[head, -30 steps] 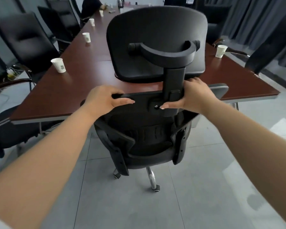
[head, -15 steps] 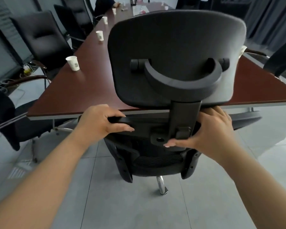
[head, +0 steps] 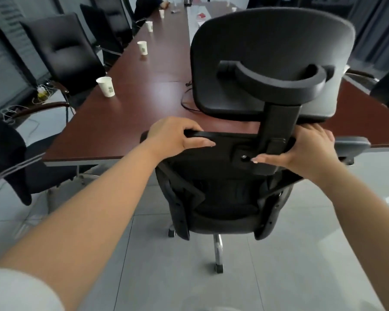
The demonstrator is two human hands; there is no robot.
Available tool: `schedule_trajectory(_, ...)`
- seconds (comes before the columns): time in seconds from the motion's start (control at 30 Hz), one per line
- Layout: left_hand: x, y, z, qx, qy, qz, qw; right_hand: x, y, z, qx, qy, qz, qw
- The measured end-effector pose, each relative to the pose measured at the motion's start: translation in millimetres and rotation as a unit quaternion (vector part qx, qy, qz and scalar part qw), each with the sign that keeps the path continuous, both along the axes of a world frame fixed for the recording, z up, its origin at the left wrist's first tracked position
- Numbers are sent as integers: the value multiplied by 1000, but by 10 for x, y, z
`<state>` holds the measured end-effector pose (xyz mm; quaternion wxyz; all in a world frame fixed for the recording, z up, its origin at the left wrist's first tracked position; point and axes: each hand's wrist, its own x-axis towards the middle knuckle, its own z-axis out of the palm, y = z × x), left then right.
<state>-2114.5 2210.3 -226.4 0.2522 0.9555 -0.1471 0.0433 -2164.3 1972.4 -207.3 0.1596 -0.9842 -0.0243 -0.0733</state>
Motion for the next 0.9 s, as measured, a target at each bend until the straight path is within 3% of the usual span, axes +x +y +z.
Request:
schedule_trajectory(0.1,85,-67,-20,12,1,-17,1000,4,-67,-67,14,-13,2,1000)
schedule_trajectory(0.4,161,316,85,-45,129,-46,990,-224,309,-191,-29,-98,-60,993)
schedule_trajectory(0.67,-223,-190,10,-39,57,9,998,-190,-285,-255,-23,-157,-18,987)
schedule_trajectory(0.9,-546,-702,62,-30,47,70,996,-245,-791,-105,-23,-75,79,994)
